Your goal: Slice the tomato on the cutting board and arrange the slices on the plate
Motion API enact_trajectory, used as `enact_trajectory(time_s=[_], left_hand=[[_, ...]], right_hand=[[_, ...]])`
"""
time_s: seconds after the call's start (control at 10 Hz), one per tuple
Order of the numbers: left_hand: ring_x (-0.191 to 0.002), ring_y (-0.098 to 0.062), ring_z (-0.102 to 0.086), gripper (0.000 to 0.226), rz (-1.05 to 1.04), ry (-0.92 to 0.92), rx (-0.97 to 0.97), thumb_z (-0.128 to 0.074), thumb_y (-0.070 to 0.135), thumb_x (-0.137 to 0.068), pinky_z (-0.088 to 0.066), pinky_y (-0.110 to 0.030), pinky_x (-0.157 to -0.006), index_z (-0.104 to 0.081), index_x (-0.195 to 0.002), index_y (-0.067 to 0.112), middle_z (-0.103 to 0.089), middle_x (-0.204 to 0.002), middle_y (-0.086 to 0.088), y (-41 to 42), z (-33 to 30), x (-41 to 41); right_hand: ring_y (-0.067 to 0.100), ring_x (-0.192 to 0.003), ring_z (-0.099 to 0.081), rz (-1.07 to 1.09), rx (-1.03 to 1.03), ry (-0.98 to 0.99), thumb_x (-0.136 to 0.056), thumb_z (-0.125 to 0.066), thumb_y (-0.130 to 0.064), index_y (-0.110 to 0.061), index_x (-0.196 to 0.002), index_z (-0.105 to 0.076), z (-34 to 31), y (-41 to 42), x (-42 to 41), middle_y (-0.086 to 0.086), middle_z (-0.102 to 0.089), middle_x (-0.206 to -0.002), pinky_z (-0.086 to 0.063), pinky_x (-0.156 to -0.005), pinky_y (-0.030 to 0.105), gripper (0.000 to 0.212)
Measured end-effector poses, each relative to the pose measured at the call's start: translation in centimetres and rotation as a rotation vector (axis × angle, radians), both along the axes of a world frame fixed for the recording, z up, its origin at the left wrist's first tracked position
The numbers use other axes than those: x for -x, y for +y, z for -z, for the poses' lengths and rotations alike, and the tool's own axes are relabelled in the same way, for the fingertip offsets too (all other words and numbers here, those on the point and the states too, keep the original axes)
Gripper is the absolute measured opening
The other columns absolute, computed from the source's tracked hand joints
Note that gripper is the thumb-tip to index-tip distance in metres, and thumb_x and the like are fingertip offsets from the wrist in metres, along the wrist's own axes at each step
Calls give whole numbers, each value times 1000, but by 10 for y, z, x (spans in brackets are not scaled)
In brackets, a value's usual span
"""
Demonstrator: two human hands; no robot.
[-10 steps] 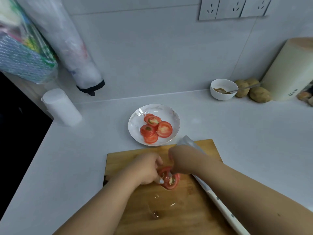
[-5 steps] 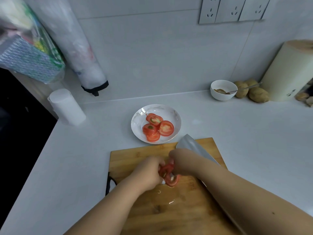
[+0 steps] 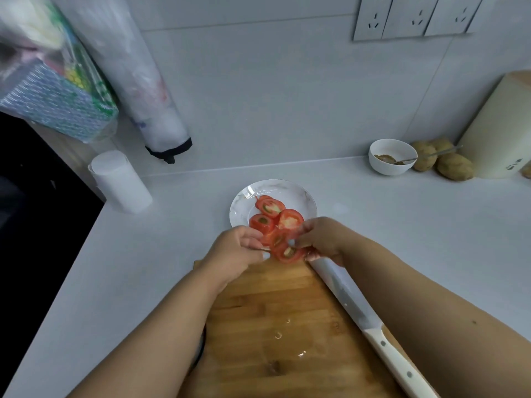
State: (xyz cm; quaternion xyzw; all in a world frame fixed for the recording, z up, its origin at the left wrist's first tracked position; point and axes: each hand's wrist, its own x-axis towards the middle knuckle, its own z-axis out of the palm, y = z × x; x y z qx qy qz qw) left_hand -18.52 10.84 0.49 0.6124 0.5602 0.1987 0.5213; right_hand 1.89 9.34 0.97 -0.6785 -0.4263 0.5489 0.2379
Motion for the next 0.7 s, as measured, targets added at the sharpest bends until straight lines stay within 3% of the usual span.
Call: enact_trajectory(time_s=[0.1, 0.2, 0.3, 0.4, 0.6, 0.7], left_hand=[[-88, -15, -62, 29, -87, 43, -51, -68, 7, -79, -47, -26, -65, -62, -105, 19, -64, -96, 4, 11, -1, 0], [-86, -13, -61, 25, -111, 72, -75, -65, 8, -81, -48, -27, -68, -62, -105, 17, -64, -93, 3, 18, 3, -2], [-84, -12, -60, 22, -118, 112, -78, -64, 10, -82, -52, -29, -71, -61, -102, 19, -63, -93, 3, 21, 9, -4], [-86, -14, -60, 22, -121, 143, -87, -64, 12, -83, -53, -31, -74, -60, -103, 21, -63, -94, 3, 25, 18, -5], [-88, -12, -57, 25, -99, 228, -117, -63, 18, -85, -47, -25, -71, -58, -110, 21, -61, -100, 4, 26, 28, -4], [-83, -11, -57, 11, -186, 260, -236, -62, 28, -87, -44, -24, -68, -62, -95, 21, -61, -92, 6, 24, 24, -8]], right_hand=[[19, -53, -55, 111, -47, -80, -80, -76, -14, -9, -79, -62, 2, 23, -2, 16, -67, -83, -47, -53, 26, 14], [17, -53, -51, 61, -50, -300, -82, -74, -23, -5, -92, -65, 5, 40, 1, 13, -64, -86, -46, -59, 28, 23], [22, -75, -61, -30, -75, -432, -83, -72, -29, 2, -106, -68, 12, 51, 10, 17, -69, -98, -52, -79, 36, 38], [27, -100, -66, -144, -113, -470, -85, -70, -28, -4, -107, -71, 17, 56, 20, 15, -71, -109, -52, -90, 36, 33], [27, -102, -63, -211, -198, -649, -86, -65, -17, -10, -116, -67, 19, 61, 24, 10, -69, -109, -53, -86, 35, 30], [24, -80, -60, -70, -268, -738, -86, -64, -28, -10, -77, -64, 17, 56, 21, 7, -62, -82, -47, -65, 31, 20]])
